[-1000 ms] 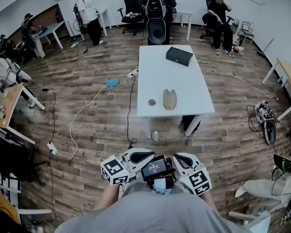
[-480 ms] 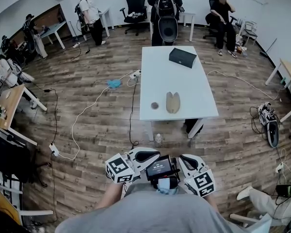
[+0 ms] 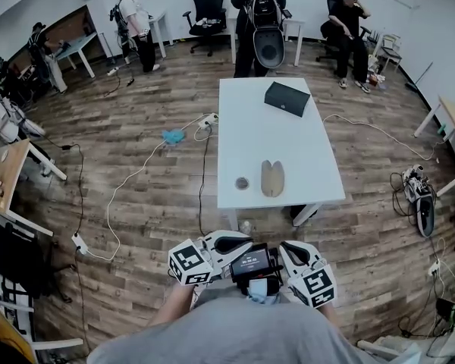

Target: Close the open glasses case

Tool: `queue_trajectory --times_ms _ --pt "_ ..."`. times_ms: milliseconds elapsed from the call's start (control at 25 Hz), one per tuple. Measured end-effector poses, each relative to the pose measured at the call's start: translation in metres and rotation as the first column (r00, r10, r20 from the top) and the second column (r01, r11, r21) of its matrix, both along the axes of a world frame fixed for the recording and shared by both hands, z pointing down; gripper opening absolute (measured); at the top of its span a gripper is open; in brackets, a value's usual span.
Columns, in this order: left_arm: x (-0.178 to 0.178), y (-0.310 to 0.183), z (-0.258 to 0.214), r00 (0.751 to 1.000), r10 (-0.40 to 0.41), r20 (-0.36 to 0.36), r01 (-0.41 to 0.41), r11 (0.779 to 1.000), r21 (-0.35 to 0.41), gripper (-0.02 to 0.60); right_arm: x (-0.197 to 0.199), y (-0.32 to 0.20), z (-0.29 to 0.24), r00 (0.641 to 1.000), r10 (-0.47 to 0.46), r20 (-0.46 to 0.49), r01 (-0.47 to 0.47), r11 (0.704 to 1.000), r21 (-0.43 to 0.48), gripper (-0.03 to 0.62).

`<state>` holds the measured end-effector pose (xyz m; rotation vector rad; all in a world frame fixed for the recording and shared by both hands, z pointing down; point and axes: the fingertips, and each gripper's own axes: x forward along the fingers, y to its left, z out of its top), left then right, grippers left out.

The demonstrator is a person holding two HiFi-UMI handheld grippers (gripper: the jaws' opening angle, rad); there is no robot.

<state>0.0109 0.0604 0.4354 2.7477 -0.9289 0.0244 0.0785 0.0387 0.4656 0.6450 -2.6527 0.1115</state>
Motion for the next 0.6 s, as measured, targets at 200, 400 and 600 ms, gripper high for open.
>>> queue_trajectory --times_ms 200,400,600 --pt "-0.026 -0.034 0.000 0.999 0.047 0.020 -0.047 0.999 -0.002 0.020 -0.033 -0.034 -0.001 1.000 0.004 -0.008 -0.004 1.000 -0.001 0.031" --pt "-0.055 -0.065 0.000 0.997 0.075 0.014 -0.075 0.997 -0.002 0.020 -0.067 -0.064 -0.006 1.000 0.022 -0.003 -0.022 1.000 0.010 0.031" --pt "-0.087 -0.088 -0.002 0.994 0.107 -0.005 -0.107 0.994 0.012 0.020 -0.099 -0.084 -0.005 0.999 0.053 -0.008 -0.053 0.998 0.020 0.031"
